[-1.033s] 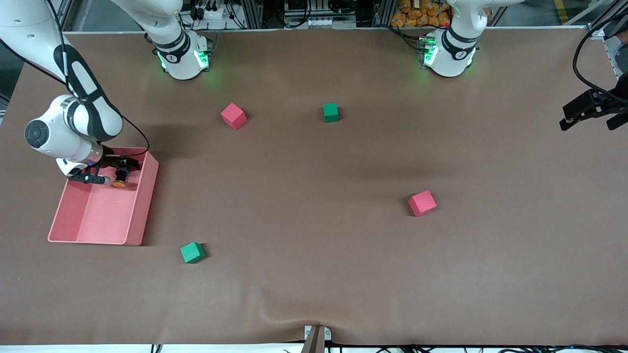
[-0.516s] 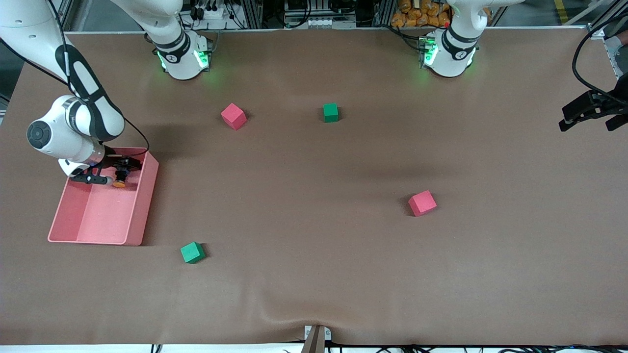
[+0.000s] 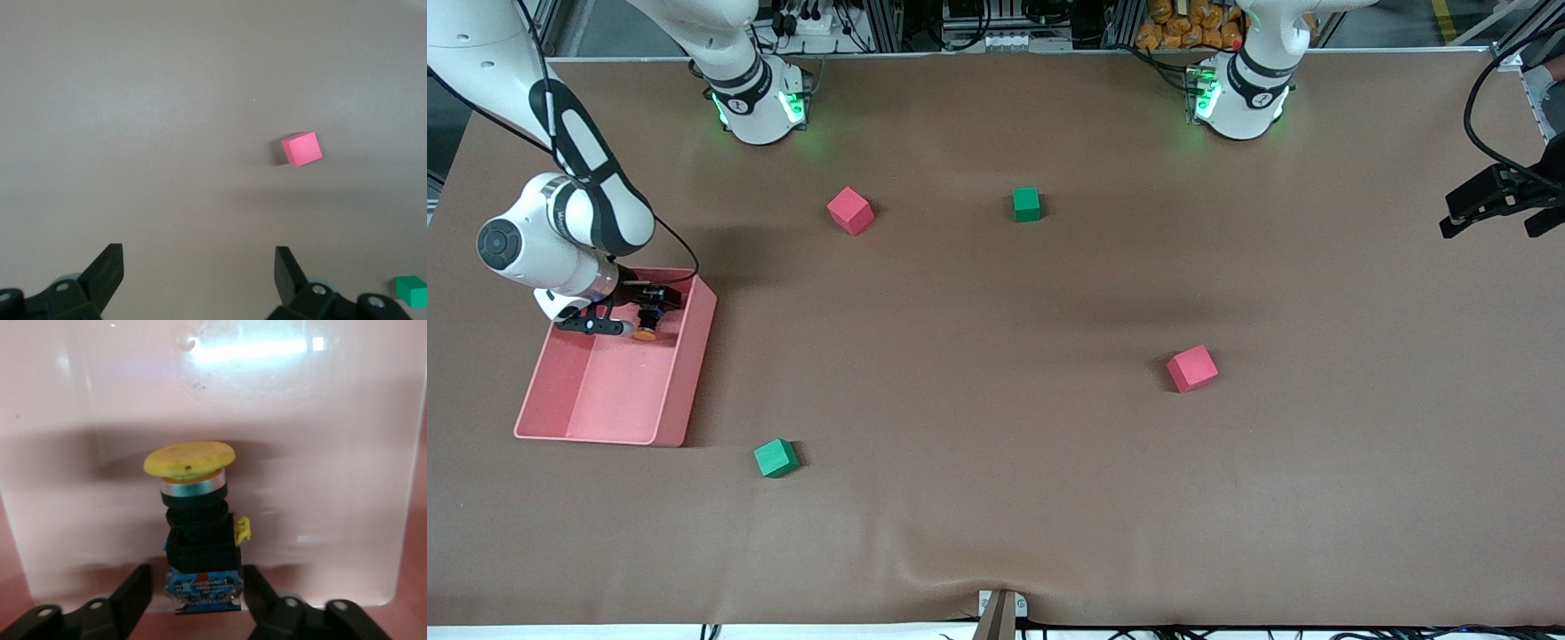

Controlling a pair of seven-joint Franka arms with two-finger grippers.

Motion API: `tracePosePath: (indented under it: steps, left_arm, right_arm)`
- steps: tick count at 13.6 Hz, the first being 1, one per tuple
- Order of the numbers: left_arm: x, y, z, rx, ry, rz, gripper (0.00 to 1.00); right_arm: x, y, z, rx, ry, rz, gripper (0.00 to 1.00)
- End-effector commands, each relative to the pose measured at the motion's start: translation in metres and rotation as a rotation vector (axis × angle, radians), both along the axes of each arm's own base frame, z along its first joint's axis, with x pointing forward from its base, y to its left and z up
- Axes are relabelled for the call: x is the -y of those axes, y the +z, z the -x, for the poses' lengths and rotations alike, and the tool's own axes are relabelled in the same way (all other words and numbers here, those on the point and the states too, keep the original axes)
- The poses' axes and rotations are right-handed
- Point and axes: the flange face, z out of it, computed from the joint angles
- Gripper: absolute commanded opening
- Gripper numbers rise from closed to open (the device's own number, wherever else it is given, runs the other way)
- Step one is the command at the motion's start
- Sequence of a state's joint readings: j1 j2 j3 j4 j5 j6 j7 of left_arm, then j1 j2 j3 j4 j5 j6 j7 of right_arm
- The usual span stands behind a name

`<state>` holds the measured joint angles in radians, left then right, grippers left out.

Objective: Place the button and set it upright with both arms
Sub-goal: 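Lift the button out of the tray with the right gripper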

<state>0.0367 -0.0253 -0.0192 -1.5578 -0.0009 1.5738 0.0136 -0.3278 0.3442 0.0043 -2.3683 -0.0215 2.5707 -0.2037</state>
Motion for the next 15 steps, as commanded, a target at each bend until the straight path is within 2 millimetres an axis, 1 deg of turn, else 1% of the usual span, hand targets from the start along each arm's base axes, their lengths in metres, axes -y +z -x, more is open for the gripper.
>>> tracePosePath:
  steps: [1,3,5,7,9,13,14,15]
  left_arm:
    - [-0.004,0.003,-0.002,0.000,-0.018,0.010,1.00]
    - [-0.003,0.003,-0.002,-0.001,-0.026,0.010,1.00]
    - [-0.004,0.003,-0.002,-0.001,-0.024,0.010,1.00]
    - [-0.004,0.003,-0.002,-0.003,-0.024,0.010,1.00]
    - [-0.004,0.003,-0.002,-0.001,-0.023,0.010,1.00]
    - [-0.003,0.002,-0.003,-0.003,-0.026,0.010,1.00]
    - [-0.004,0.002,-0.003,-0.003,-0.024,0.010,1.00]
    - [-0.004,0.002,-0.003,-0.003,-0.024,0.010,1.00]
  right_arm:
    - [-0.006,-0.008,0.005,-0.011,0.009,-0.003,0.27]
    - [-0.010,-0.004,0.001,-0.004,0.015,0.000,0.22]
    - [-0.009,0.008,-0.003,0.005,0.017,0.003,0.17]
    - [-0.007,0.033,-0.011,0.013,0.022,0.007,0.16]
    - [-0.007,0.059,-0.025,0.027,0.032,0.013,0.15]
    - [-0.025,0.105,-0.066,0.046,0.088,0.019,0.15]
    - [-0.039,0.118,-0.079,0.045,0.118,0.019,0.15]
    - [-0.057,0.131,-0.090,0.042,0.160,0.017,0.15]
